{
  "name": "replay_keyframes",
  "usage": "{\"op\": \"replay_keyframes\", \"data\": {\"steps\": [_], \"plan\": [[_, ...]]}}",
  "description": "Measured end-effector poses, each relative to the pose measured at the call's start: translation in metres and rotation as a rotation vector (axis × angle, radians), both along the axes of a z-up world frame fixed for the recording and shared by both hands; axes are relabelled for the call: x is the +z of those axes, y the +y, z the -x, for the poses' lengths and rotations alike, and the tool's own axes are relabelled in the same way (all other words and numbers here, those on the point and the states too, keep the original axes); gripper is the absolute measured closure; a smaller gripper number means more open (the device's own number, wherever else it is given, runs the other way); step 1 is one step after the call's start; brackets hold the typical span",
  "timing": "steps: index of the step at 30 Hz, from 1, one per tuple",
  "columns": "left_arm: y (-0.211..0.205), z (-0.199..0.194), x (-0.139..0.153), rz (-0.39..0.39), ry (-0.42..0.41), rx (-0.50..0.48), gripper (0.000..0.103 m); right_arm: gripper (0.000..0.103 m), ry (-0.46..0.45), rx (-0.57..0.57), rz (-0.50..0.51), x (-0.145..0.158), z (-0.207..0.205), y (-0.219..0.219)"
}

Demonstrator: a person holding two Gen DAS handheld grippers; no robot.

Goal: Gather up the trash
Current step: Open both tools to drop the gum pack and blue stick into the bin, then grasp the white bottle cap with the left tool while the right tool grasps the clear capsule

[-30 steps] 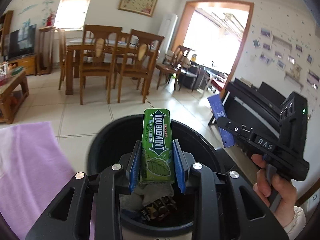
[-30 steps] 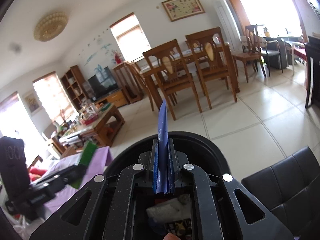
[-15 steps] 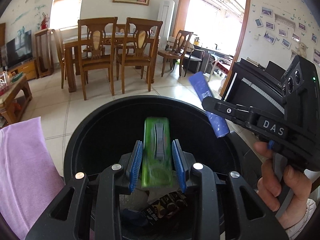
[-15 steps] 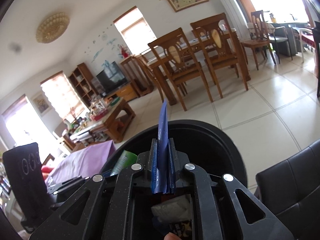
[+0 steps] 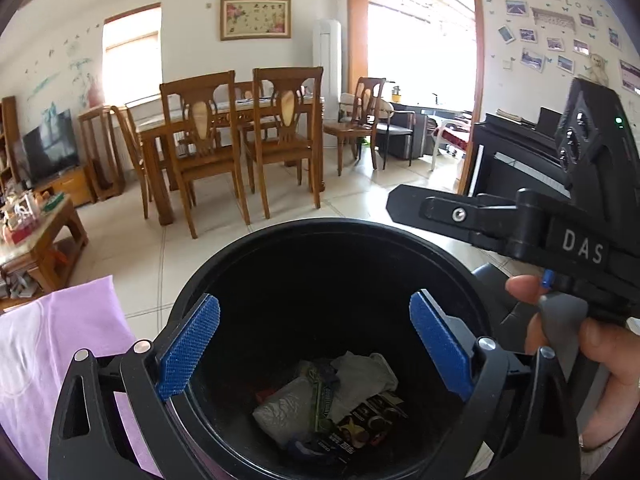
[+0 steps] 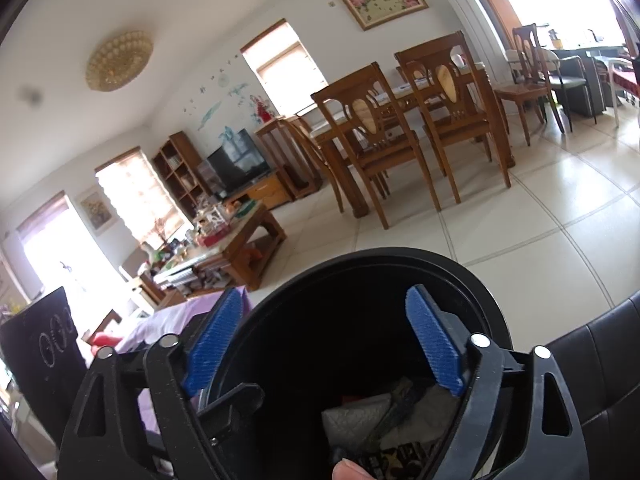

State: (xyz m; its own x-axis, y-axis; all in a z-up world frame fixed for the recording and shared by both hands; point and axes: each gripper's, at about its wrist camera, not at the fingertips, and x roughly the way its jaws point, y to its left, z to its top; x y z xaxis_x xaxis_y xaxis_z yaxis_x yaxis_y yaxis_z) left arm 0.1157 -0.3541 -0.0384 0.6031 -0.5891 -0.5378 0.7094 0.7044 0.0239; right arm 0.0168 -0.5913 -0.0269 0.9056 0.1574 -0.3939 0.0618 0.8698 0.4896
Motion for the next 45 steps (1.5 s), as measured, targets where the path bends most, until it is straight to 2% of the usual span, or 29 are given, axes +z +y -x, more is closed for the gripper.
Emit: {"op": "replay_keyframes", "data": {"steps": [5, 7, 10, 16, 24, 30, 35, 39, 45], "plan": [[-0.001, 0.005, 0.003, 0.004, -0.004, -0.007, 0.005, 0.012, 0.004, -0.019, -0.02, 0.002, 0.003, 0.0], [-0.002, 0.007, 0.005, -0.004, -0.011, -0.01, 0.005, 0.005, 0.006, -0.022, -0.025, 0.004, 0.003, 0.0], [0.0, 0.009, 0.009, -0.005, -0.013, -0.002, 0.005, 0.005, 0.016, -0.011, -0.044, 0.006, 0.005, 0.004], [0.018, 0.005, 0.022, 0.041, 0.042, 0.031, 0.005, 0.005, 0.065, -0.03, -0.033, 0.017, 0.009, 0.014], [0.056, 0.01, 0.034, 0.027, 0.002, 0.119, 0.005, 0.005, 0.05, -0.002, 0.005, 0.028, 0.015, 0.042], [0.098, 0.012, 0.046, 0.043, -0.029, 0.164, 0.005, 0.005, 0.069, 0.022, 0.063, 0.034, 0.006, 0.081], [0.143, 0.005, 0.051, 0.055, -0.023, 0.225, 0.005, 0.005, 0.093, 0.068, 0.095, 0.038, -0.01, 0.124], [0.185, -0.004, 0.051, 0.056, -0.012, 0.295, 0.005, 0.005, 0.111, 0.117, 0.15, 0.04, -0.024, 0.168], [0.272, -0.035, 0.046, 0.061, 0.043, 0.452, 0.005, 0.005, 0.123, 0.239, 0.235, 0.04, -0.048, 0.248]]}}
